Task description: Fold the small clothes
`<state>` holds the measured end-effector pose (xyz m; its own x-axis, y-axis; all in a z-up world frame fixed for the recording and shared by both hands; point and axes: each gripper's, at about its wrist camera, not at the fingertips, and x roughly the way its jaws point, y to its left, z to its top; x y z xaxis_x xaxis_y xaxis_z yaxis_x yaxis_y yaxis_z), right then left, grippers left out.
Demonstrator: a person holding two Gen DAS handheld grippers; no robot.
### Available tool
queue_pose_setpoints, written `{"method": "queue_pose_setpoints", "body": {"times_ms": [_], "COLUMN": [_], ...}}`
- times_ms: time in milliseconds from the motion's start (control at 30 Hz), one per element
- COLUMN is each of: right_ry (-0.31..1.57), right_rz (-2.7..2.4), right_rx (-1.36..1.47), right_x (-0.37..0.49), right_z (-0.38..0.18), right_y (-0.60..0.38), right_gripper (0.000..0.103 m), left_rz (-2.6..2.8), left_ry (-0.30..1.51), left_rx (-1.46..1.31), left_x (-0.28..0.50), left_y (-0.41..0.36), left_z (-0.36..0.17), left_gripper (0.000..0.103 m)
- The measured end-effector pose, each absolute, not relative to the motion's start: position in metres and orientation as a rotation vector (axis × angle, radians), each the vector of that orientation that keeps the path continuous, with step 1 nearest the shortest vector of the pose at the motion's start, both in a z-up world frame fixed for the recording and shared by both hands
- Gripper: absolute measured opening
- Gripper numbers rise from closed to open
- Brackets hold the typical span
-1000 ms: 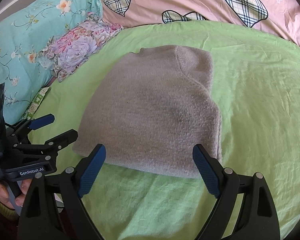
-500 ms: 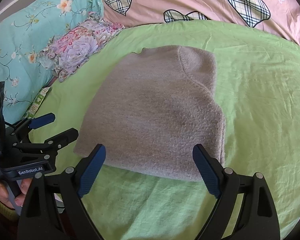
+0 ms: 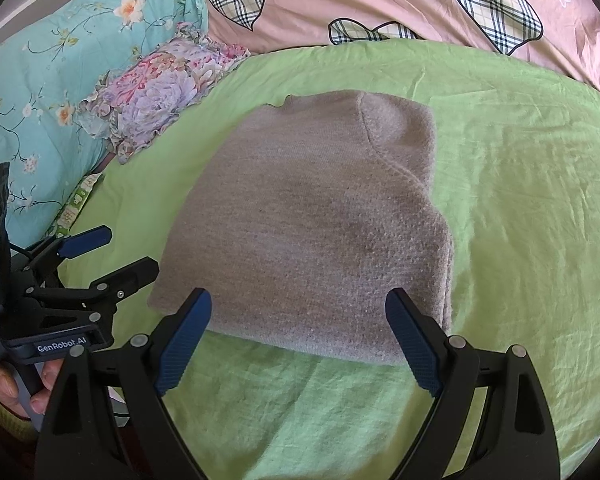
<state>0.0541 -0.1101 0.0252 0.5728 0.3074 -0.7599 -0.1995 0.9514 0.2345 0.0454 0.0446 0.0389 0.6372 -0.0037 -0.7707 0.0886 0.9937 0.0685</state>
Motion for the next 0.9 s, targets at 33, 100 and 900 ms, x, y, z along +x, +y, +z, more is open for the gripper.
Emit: {"method": "queue_pose_setpoints", "body": {"times_ms": [33,100,900], "right_ry": [0.914,0.915,0.903], "right_rz": [0.298,0.301,0.308], "right_rx": [0.129,0.132,0.130], "right_x": [0.0542,0.0549,0.0581], "right_z": [0.0252,0.0253,0.0328], "right_y": [-0.1100,-0.1102,-0.1115], "right_gripper": [0.089,0.089,0.089], "left_rz": [-0.053,-0.052,-0.060], "left_ry": [0.880,0.881,0.868], "left_rx": [0.103,0.103,0.100], "left_x": [0.0456,0.0456,0.0474], "left_y": [0.0442,0.0442,0.0412], "left_z": [0.0387,0.0387,0.0453], "left_gripper": [0.089,0.089,0.089]}}
